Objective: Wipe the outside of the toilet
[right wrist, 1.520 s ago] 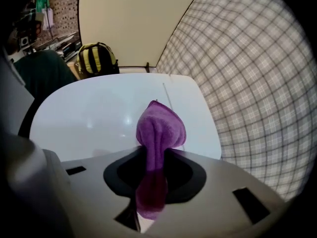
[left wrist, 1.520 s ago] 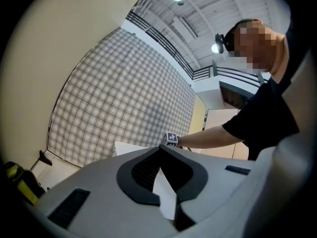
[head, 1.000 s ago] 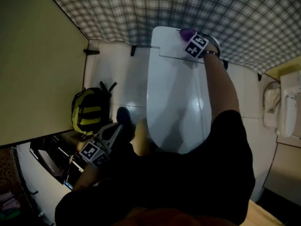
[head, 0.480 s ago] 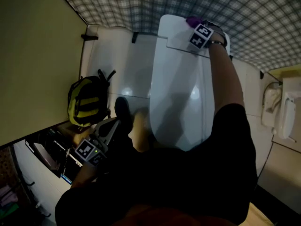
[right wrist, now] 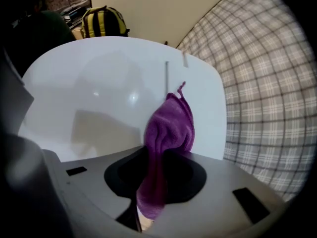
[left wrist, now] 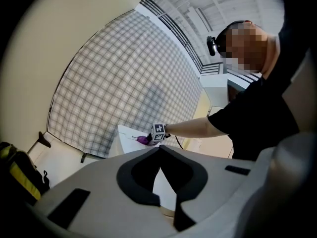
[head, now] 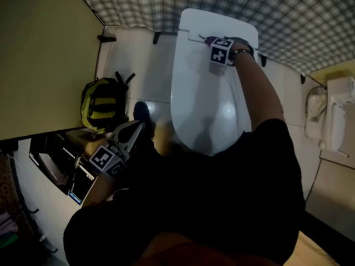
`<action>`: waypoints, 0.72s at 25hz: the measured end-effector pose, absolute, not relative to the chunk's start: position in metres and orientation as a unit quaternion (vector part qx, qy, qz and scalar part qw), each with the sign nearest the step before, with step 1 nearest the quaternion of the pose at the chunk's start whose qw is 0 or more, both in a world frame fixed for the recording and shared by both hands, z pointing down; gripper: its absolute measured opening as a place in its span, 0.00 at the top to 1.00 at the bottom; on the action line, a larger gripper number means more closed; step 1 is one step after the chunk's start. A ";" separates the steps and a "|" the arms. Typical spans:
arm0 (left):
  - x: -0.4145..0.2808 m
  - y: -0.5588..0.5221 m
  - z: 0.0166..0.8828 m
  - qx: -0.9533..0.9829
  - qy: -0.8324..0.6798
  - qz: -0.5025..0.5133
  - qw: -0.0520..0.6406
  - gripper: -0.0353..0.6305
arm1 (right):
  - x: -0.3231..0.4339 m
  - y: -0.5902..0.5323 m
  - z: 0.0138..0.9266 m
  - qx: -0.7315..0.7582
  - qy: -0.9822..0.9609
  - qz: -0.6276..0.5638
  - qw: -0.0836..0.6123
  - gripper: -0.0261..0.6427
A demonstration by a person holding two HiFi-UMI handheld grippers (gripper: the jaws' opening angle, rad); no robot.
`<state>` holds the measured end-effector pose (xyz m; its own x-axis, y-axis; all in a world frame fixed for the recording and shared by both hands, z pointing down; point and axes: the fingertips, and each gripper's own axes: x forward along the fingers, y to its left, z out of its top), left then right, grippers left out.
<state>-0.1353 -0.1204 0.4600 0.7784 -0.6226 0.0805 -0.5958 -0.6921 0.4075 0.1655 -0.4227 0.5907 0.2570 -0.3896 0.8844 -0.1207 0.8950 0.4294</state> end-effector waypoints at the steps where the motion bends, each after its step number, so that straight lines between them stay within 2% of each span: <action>1: -0.132 -0.113 0.457 0.922 -0.329 -0.031 0.201 0.96 | 0.164 -0.403 0.597 0.205 -0.606 -0.085 0.764 0.85; 10: -0.105 -0.052 0.399 0.946 -0.291 -0.073 0.122 0.96 | 0.126 -0.194 0.617 0.141 -0.609 -0.074 0.777 0.83; 18: -0.067 0.013 0.365 0.963 -0.235 -0.100 0.080 0.96 | 0.083 -0.001 0.632 0.050 -0.606 -0.073 0.791 0.83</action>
